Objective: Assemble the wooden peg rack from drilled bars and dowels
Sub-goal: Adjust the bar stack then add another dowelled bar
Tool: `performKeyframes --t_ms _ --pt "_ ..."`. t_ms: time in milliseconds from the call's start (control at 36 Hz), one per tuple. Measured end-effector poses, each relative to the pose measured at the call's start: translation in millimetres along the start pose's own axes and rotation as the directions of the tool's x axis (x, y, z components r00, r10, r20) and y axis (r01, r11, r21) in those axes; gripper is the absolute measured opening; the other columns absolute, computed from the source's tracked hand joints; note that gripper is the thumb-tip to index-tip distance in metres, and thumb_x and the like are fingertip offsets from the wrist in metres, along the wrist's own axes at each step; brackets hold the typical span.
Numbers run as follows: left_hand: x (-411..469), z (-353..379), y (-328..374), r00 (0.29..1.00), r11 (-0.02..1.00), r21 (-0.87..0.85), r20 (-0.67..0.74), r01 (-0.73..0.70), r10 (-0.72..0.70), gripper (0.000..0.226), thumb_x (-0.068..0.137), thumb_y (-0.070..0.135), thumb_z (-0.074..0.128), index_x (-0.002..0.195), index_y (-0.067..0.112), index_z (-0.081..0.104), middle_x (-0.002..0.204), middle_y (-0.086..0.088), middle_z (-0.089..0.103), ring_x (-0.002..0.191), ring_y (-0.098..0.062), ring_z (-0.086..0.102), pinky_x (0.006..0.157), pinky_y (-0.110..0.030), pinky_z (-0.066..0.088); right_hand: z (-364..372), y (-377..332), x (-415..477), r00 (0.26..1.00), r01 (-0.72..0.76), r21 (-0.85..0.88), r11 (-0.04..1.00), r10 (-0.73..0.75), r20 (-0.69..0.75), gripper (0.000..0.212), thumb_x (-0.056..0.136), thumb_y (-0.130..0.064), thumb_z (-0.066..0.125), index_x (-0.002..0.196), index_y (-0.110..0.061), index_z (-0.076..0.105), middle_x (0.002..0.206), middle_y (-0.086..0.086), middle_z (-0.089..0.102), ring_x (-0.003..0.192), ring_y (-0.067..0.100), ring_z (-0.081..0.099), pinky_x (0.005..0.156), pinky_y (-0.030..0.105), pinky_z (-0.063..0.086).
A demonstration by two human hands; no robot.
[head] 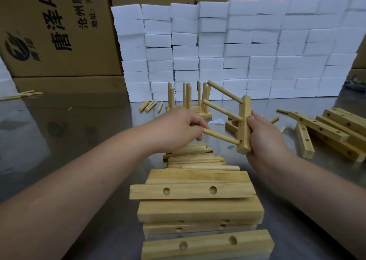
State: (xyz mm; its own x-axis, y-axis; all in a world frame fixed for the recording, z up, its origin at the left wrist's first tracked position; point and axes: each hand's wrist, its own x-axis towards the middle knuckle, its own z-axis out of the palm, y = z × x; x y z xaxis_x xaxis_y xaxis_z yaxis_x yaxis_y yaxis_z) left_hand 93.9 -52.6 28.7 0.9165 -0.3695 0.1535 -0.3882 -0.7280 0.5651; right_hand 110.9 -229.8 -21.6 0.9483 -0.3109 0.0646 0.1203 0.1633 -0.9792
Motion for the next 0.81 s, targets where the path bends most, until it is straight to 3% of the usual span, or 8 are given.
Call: performKeyframes --t_ms 139,250,361,444,556,639,750,806 --pt "-1.4 1.0 3.1 1.0 1.0 0.011 -0.01 -0.015 0.015 0.023 0.093 0.024 0.05 0.079 0.039 0.06 0.073 0.015 0.064 0.046 0.002 0.043 0.04 -0.009 0.034 1.4 -1.1 -2.3 1.0 0.0 0.02 1.0 0.0 0.014 0.032 0.099 -0.02 0.035 0.09 -0.03 0.064 0.073 -0.006 0.071 0.082 0.014 0.061 0.065 0.03 0.045" --pt "-2.4 1.2 5.5 0.999 0.998 0.045 -0.021 -0.039 0.04 0.013 0.089 0.032 0.056 0.079 0.036 0.062 0.072 0.014 0.06 0.05 0.007 0.047 0.044 -0.008 0.035 2.7 -1.7 -3.4 1.0 -0.019 0.08 0.997 0.018 0.009 0.032 0.099 -0.022 0.036 0.122 -0.029 0.058 0.069 -0.006 0.07 0.078 0.014 0.059 0.064 0.028 0.047" --pt "-3.8 -0.3 6.2 0.998 0.995 0.081 -0.025 -0.053 0.056 0.007 0.086 0.037 0.061 0.079 0.035 0.064 0.066 0.015 0.058 0.053 0.007 0.048 0.052 -0.017 0.034 4.1 -2.7 -4.4 1.0 -0.022 0.113 0.993 0.02 0.014 0.035 0.1 -0.022 0.037 0.13 -0.026 0.054 0.066 -0.007 0.069 0.076 0.013 0.058 0.064 0.027 0.046" --pt "-4.9 -1.1 7.0 0.997 0.992 0.103 -0.018 -0.067 0.07 0.007 0.087 0.037 0.06 0.09 0.037 0.066 0.066 0.017 0.06 0.056 0.011 0.049 0.054 -0.017 0.035 4.6 -4.4 -5.4 1.0 -0.012 0.099 0.995 0.011 0.009 0.034 0.1 -0.023 0.037 0.128 -0.027 0.056 0.065 -0.008 0.068 0.078 0.014 0.058 0.067 0.029 0.046" --pt "-7.9 -0.6 10.6 0.995 0.986 0.134 0.017 -0.101 0.099 0.02 0.089 0.033 0.058 0.107 0.034 0.067 0.065 0.019 0.057 0.057 0.017 0.048 0.048 -0.003 0.035 4.0 -6.4 -6.0 1.0 -0.002 0.087 0.996 0.001 0.013 0.032 0.099 -0.023 0.037 0.121 -0.032 0.059 0.065 -0.008 0.068 0.081 0.015 0.057 0.07 0.03 0.046" --pt "-10.2 -0.4 13.8 0.993 0.982 0.146 0.025 -0.117 0.115 0.018 0.091 0.033 0.056 0.103 0.033 0.069 0.061 0.018 0.054 0.053 0.015 0.047 0.046 -0.002 0.034 4.1 -7.7 -6.4 1.0 0.003 0.071 0.997 -0.005 0.027 0.03 0.099 -0.023 0.036 0.11 -0.036 0.061 0.068 -0.008 0.068 0.085 0.017 0.058 0.071 0.032 0.048" --pt "-10.8 -1.5 17.4 0.991 0.977 0.163 0.032 -0.135 0.132 0.013 0.091 0.035 0.053 0.092 0.036 0.066 0.062 0.014 0.054 0.054 0.01 0.046 0.048 -0.005 0.035 5.4 -8.1 -8.3 0.997 0.033 0.037 0.999 -0.035 0.063 0.034 0.098 -0.021 0.036 0.093 -0.037 0.065 0.064 -0.009 0.068 0.086 0.019 0.059 0.087 0.04 0.049" --pt "-11.1 -2.3 19.0 0.99 0.974 0.181 0.033 -0.139 0.135 0.012 0.092 0.037 0.052 0.085 0.04 0.061 0.063 0.013 0.054 0.057 0.009 0.046 0.047 -0.009 0.036 5.8 -8.8 -8.6 0.997 0.043 0.034 0.998 -0.046 0.068 0.035 0.098 -0.021 0.036 0.094 -0.037 0.066 0.062 -0.01 0.067 0.084 0.018 0.057 0.084 0.038 0.05"
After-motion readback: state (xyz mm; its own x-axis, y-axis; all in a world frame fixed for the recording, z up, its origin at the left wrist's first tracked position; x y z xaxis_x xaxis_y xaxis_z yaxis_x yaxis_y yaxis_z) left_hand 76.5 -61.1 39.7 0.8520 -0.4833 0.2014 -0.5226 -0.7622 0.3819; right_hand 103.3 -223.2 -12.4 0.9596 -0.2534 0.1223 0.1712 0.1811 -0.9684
